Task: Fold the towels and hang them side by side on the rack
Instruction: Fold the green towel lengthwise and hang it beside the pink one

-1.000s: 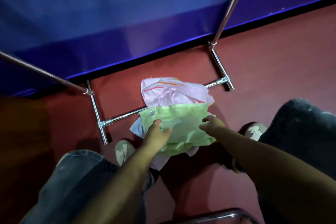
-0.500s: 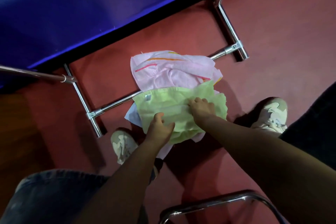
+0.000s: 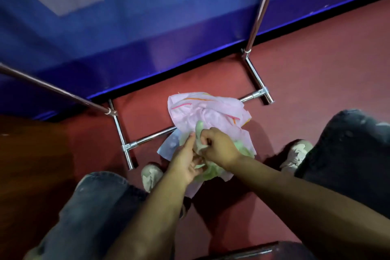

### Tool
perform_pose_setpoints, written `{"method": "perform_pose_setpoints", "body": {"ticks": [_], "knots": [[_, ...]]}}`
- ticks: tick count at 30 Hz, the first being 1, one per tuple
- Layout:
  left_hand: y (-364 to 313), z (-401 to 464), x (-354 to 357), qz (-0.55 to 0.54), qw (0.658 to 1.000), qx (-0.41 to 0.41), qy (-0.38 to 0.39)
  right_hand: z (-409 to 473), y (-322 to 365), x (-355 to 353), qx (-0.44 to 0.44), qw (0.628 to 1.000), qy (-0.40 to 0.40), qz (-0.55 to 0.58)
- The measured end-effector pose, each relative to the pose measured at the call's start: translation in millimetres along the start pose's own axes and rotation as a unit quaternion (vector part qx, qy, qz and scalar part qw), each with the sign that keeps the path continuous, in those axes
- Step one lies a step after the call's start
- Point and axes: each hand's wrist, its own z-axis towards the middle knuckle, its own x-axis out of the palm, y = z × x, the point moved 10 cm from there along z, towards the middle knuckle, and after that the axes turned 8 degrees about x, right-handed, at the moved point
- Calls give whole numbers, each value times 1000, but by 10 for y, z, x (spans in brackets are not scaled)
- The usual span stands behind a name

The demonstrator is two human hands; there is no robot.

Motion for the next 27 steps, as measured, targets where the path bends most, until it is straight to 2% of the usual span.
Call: {"method": "perform_pose_setpoints", "body": {"ticks": [3, 8, 11, 13, 15, 17, 19, 22, 24, 27], "knots": [[-152, -510, 131, -98, 994, 30, 36, -497, 518, -167, -49, 997, -37, 42], [-554, -1411, 28, -113, 978, 175, 22, -1371, 1100, -466, -104, 988, -42, 108], [-921, -2024, -31, -151, 947, 283, 19, -1803, 1356, -757, -105, 975, -41, 190], [-1136, -2438, 10, -189, 921, 337, 56, -2014, 1498, -1092, -123, 962, -103, 219], [-1338, -2838, 40, -218, 891, 387, 92, -2182, 1672, -1371, -144, 958, -157, 190], [-1490, -3208, 73, -227, 873, 415, 118, -2260, 1852, -1507, -154, 960, -140, 189], [-1591, -3515, 119, -222, 862, 432, 144, -2311, 1994, -1585, -135, 952, -91, 259], [-1688, -3921, 142, -207, 850, 457, 162, -2408, 2194, -1802, -134, 931, -95, 324], [-1754, -4125, 134, -204, 842, 469, 172, -2479, 2352, -1896, -155, 933, -85, 313], [-1846, -4338, 116, -206, 824, 489, 200, -2643, 2629, -1974, -209, 955, -80, 192]]}}
